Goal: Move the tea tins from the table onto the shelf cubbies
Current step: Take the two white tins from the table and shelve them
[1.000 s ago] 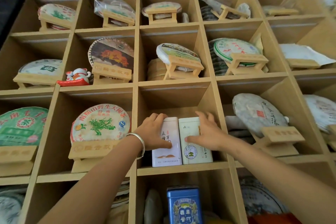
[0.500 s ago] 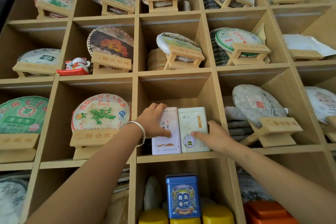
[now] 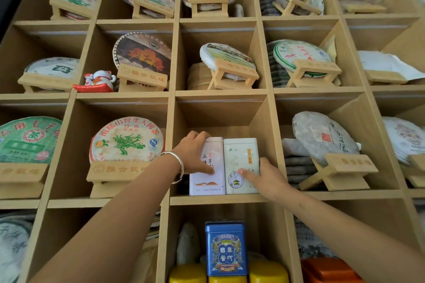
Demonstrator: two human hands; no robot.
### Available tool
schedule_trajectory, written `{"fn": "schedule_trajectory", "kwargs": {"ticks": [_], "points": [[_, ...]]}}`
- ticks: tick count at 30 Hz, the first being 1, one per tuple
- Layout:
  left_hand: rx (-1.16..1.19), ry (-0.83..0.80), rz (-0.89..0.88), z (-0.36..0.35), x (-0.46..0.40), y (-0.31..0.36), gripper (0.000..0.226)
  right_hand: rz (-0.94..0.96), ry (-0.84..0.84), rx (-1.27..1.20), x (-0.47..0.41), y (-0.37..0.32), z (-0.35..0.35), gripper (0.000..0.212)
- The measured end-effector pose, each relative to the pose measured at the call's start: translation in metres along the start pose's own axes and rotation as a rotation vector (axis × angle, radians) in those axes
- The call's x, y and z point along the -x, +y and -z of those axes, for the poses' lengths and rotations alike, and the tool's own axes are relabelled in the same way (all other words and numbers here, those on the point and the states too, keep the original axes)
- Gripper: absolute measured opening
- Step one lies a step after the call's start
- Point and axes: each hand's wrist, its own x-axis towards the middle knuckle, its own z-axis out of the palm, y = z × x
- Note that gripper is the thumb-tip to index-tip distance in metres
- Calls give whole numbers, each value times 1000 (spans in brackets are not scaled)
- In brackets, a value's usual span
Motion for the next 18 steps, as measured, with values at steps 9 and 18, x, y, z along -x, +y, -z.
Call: {"fn": "schedule_trajectory", "kwargs": {"ticks": [9,18], "points": [[-70,-23,26,2,0,5,87,-12,8,-2,3,3,-2,45],[-154,104,-71,26,-4,22,84,145,138,181,6,-28,24,49]]}}
